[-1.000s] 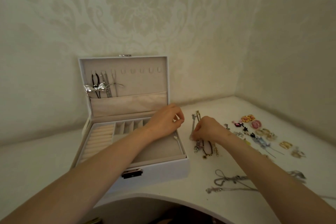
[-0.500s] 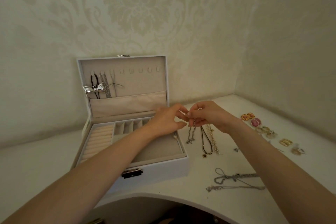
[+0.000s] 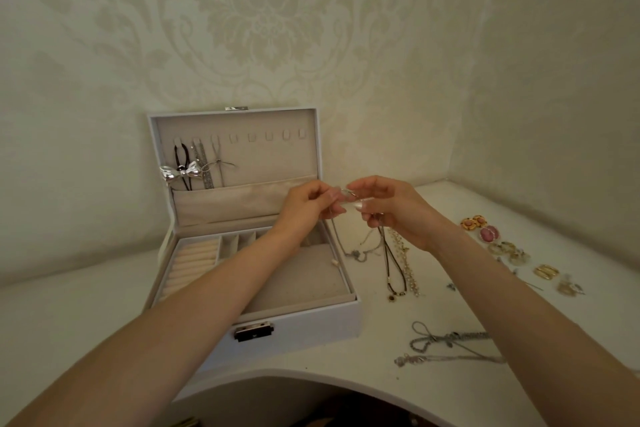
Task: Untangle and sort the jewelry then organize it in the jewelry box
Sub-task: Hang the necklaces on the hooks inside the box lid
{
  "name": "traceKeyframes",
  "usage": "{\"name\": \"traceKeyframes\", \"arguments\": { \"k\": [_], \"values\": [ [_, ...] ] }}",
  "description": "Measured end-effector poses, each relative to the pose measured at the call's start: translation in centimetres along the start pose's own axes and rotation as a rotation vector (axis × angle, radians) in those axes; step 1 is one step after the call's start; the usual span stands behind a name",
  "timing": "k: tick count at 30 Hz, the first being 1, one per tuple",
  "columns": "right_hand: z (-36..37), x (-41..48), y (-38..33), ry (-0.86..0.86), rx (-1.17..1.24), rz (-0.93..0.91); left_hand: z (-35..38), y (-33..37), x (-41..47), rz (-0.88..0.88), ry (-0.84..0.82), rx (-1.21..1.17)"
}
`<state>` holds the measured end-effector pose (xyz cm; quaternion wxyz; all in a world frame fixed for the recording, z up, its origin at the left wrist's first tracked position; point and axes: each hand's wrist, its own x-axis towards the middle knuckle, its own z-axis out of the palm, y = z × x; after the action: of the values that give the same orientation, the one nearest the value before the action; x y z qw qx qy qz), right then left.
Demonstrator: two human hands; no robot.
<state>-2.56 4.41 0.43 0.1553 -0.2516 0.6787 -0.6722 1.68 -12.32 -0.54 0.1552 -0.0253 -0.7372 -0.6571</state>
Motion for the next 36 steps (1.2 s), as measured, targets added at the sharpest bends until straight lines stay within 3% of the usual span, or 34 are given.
{"name": "traceKeyframes", "arguments": {
  "k": [5, 9, 19, 24, 28, 36],
  "values": [
    [0.1, 0.5, 0.2, 0.035, 0.021, 0.013, -0.8, 0.5, 0.3, -0.051, 0.143, -0.159],
    [0.0, 0.8, 0.2, 0.053, -0.006, -0.009, -1.0, 0.6, 0.4, -0.071, 0.160, -0.167],
    [1.6, 2.2, -2.3, 0.122, -0.025, -0.257, -0.6, 2.1, -0.6, -0.295, -0.098, -0.054],
    [2.5, 2.7, -3.0, 0.114, -0.068, -0.314, -1.4, 3.2, 0.1, -0.390, -0.283, -0.151],
    [2.9, 3.1, -3.0, 0.121, -0.105, -0.329, -2.3, 3.8, 0.5, -0.307, -0.322, -0.167],
    [3.7, 3.8, -2.7, 0.080, -0.106, -0.212, -5.1, 4.1, 1.3, -0.041, -0.101, -0.069]
  ]
}}
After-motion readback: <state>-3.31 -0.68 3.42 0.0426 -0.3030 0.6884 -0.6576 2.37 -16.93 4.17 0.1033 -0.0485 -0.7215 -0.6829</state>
